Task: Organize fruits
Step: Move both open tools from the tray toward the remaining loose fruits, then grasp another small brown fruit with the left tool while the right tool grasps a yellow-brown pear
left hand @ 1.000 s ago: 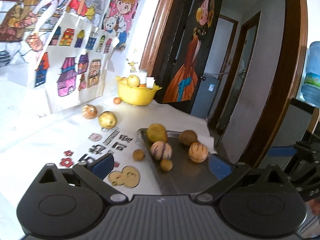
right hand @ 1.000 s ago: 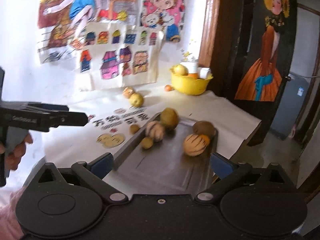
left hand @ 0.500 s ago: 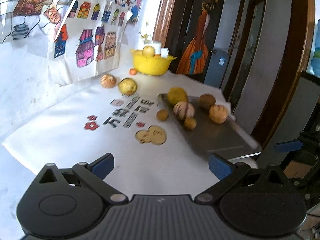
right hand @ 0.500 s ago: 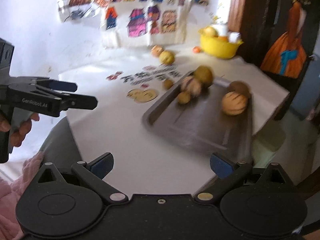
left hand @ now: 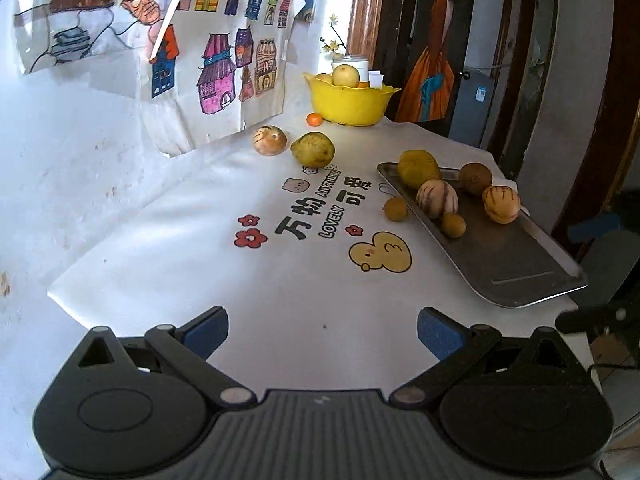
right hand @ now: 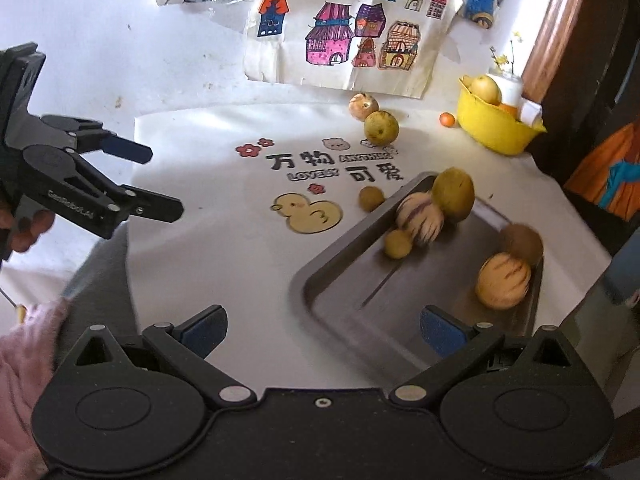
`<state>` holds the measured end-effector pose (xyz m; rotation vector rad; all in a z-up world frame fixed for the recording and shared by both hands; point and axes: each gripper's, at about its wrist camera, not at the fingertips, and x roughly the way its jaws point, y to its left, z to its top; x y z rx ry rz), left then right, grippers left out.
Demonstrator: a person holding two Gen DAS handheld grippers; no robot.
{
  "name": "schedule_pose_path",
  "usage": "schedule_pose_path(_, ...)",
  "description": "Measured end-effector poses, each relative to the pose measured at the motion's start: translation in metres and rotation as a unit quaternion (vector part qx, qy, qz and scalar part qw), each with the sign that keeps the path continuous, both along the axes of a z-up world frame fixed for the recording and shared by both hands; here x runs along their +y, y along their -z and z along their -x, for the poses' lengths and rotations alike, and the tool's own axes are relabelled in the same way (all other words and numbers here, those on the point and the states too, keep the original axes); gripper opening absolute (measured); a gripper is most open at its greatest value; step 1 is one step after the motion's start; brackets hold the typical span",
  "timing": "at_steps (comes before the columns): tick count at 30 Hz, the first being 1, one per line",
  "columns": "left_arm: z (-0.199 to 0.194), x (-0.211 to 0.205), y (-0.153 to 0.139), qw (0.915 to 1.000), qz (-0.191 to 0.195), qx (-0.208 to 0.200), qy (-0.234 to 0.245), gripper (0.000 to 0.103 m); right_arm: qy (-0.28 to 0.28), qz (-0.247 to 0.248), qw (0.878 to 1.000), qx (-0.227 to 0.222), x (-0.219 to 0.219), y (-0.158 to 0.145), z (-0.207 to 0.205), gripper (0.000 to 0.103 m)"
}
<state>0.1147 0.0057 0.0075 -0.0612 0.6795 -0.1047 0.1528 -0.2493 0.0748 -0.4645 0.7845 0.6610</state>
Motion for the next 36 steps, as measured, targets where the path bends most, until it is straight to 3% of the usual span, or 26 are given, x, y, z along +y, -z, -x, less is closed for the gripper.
schedule_pose_path(10,-0.048,-0.02,0.001,0.9963,-0.045,-0.013,0.071,0.102,-0.042,0.022,0.999,-0.027,0.009,-0.018,-0.06,0.102)
schedule_pose_path(16,-0.084,-0.031,0.007,0.9825,-0.113,-0.051,0.139,0.102,-0.028,-0.007,1.0,-0.013,0.012,-0.023,-0.116,0.102)
schedule_pose_path(20,-0.107,-0.036,0.014,0.9744,-0.127,-0.063,0.175,0.102,-0.009,-0.032,0.999,-0.002,0.018,-0.024,-0.154,0.102)
schedule_pose_path(23,-0.123,-0.038,0.018,0.9727,-0.125,-0.065,0.184,0.102,0.001,-0.042,0.999,0.02,0.025,-0.022,-0.183,0.102)
schedule_pose_path(30,-0.15,-0.042,0.025,0.9796,-0.079,-0.05,0.178,0.099,0.026,-0.079,0.993,0.087,0.034,-0.007,-0.241,0.099)
schedule_pose_path(36,-0.164,-0.046,0.032,0.9832,-0.043,-0.031,0.174,0.093,0.036,-0.1,0.988,0.114,0.04,0.007,-0.27,0.097)
